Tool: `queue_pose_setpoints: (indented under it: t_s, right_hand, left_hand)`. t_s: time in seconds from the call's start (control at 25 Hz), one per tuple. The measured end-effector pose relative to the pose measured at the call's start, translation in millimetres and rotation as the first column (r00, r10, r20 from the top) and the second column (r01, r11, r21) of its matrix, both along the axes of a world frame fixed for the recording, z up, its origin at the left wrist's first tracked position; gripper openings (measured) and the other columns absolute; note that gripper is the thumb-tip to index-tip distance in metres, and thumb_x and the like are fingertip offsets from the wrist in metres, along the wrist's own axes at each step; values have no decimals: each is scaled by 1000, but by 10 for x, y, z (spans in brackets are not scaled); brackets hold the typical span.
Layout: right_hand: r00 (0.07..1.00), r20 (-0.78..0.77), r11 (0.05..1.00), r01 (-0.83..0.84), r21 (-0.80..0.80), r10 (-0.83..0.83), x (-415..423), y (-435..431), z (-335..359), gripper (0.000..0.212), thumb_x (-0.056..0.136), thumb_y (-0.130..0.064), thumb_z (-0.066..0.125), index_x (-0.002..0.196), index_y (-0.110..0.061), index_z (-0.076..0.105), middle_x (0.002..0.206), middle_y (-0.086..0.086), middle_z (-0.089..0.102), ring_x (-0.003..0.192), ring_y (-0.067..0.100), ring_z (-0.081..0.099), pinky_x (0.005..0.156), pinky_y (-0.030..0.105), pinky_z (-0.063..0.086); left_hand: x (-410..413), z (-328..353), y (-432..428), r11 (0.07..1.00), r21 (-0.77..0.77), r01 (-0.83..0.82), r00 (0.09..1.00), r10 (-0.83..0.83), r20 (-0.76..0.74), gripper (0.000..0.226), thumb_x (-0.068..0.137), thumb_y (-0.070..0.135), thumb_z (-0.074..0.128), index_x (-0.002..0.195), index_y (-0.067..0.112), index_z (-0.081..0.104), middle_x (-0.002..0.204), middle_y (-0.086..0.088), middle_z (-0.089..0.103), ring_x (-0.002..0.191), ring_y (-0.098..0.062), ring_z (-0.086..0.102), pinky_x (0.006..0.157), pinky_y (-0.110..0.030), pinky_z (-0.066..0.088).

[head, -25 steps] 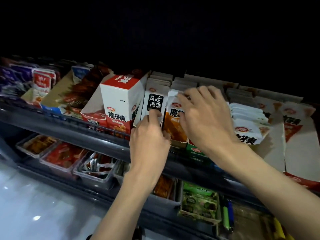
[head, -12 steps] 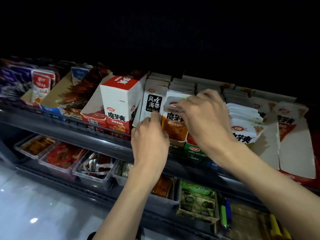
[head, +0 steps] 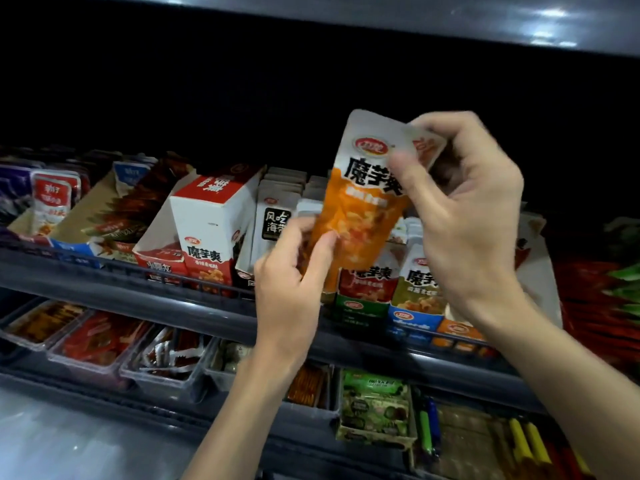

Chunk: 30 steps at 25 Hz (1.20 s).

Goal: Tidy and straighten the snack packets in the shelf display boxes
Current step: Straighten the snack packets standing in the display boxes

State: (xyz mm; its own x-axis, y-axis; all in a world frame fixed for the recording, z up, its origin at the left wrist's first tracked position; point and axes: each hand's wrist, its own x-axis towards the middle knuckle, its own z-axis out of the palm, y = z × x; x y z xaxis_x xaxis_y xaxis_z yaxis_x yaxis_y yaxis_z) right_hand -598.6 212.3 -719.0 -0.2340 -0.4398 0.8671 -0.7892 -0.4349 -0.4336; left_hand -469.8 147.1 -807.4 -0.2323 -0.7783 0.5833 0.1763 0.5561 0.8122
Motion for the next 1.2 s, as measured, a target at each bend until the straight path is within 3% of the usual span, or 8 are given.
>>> queue_pose_setpoints:
  t_s: [0.12, 0.28, 0.36, 0.44, 0.52, 0.8, 0.96, 1.2]
  right_hand:
    - [928, 356, 991, -129, 37, 107, -84, 269, 19, 17, 96, -9, 62, 112, -10, 58, 98, 1, 70, 91, 11, 70, 77, 28, 57]
    - [785, 610, 968, -224, 116, 109, -303, 488, -152, 13, 99, -11, 58, 110, -12, 63, 104, 5, 73, 99, 18, 71, 86, 39, 58]
    - [720, 691, 965, -223, 139, 67, -405, 591, -249, 14, 98, -14, 58, 110, -11, 64, 98, 5, 74, 82, 13, 72, 66, 30, 59]
    - [685, 727, 963, -227, 147, 51, -492, 663, -314, 13, 98, -13, 58, 109, -10, 65, 88, 1, 74, 64, 3, 68, 45, 13, 45]
    - [672, 739, 962, -232, 145, 50, -576, 718, -362, 14, 97, -12, 58, 109, -10, 65, 85, -2, 74, 62, -1, 67, 43, 7, 40]
    - [710, 703, 947, -194, 257, -45, -894, 991, -493, 16, 92, -13, 65, 108, -10, 67, 91, 2, 76, 64, 1, 66, 42, 9, 39]
    - [777, 625, 934, -165, 316, -74, -985, 1090, -526, 16, 89, -14, 69, 105, -11, 68, 94, 2, 76, 59, 11, 61, 40, 18, 40]
    - [714, 697, 942, -193, 274, -57, -996, 1067, -602, 15, 87, -10, 72, 101, -9, 68, 87, -1, 76, 53, 5, 59, 39, 16, 39]
  left_hand:
    - [-68, 63, 245, 980, 7, 200, 980, -200, -21, 22, 97, 22, 55, 77, 14, 61, 64, -6, 57, 48, -19, 47, 39, -31, 37]
    - [-215, 53, 396, 936, 98, 339, 940, -333, -72, 29, 95, 22, 54, 66, 16, 53, 53, 12, 50, 46, 0, 43, 45, -10, 33]
    - [-345, 10, 451, 921, 129, 367, 930, -361, -68, 33, 96, 26, 57, 63, 24, 53, 55, 13, 51, 48, 1, 46, 46, -11, 35]
    - [-471, -42, 509, 929, 121, 349, 937, -345, -50, 36, 96, 30, 55, 61, 26, 50, 57, 12, 48, 51, 0, 43, 47, -13, 35]
    - [-581, -100, 578, 941, 110, 321, 947, -319, -41, 37, 98, 32, 50, 62, 23, 47, 58, 11, 44, 52, -2, 40, 47, -15, 34]
    - [-880, -143, 788, 930, 172, 325, 933, -345, 98, 21, 95, 24, 53, 78, 15, 62, 67, 10, 63, 61, 0, 56, 54, -14, 43]
    - [-935, -127, 900, 887, 254, 386, 910, -411, 55, 16, 92, 25, 56, 83, 16, 66, 76, 3, 70, 67, -8, 64, 57, -20, 50]
    - [-930, -121, 878, 736, 456, 500, 856, -499, -134, 19, 83, 24, 61, 64, 25, 65, 73, 5, 65, 68, -8, 62, 61, -23, 52]
